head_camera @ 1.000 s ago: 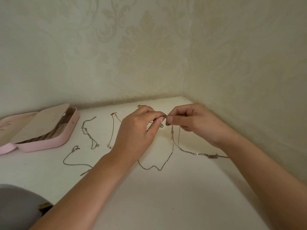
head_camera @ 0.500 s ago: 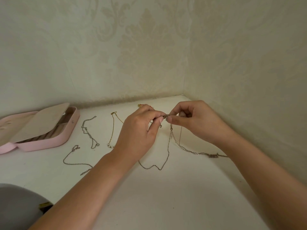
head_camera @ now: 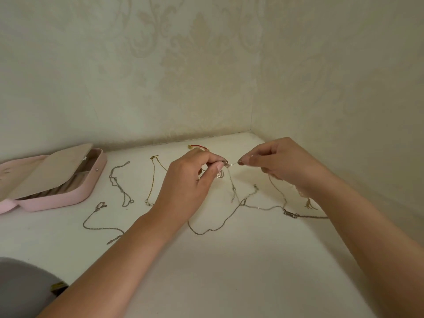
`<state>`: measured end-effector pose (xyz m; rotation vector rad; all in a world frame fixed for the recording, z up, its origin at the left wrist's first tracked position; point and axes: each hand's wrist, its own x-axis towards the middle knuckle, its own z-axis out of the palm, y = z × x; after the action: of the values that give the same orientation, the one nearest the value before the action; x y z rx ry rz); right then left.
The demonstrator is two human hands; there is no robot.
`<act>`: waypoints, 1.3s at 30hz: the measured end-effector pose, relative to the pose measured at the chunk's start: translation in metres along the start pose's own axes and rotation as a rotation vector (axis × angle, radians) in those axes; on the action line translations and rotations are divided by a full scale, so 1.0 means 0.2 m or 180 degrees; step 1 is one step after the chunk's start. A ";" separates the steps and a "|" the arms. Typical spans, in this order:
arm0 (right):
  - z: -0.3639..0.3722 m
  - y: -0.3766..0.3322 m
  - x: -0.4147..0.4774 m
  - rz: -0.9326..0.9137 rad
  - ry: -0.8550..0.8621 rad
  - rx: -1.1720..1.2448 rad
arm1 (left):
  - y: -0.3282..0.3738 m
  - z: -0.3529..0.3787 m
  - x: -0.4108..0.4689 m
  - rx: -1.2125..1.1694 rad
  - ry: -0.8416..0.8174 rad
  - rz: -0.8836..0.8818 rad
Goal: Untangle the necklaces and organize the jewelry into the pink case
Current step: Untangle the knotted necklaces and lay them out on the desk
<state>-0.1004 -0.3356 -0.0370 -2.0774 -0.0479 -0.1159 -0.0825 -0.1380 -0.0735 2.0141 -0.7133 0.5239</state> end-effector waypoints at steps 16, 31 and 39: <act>0.09 -0.02 -0.02 0.0072 -0.0506 0.0257 | 0.02 0.00 0.00 -0.0398 -0.0041 -0.0189; 0.07 -0.02 0.00 -0.0208 -0.0727 0.0218 | -0.01 -0.01 0.03 -0.1154 -0.0348 -0.0800; 0.07 -0.03 -0.02 -0.0691 -0.0226 -0.0205 | -0.02 -0.07 0.05 -0.1123 -0.0498 -0.1082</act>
<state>-0.1033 -0.3205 -0.0385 -2.1354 -0.3173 -0.1780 -0.0735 -0.1258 -0.0633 1.8006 -0.4984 0.0358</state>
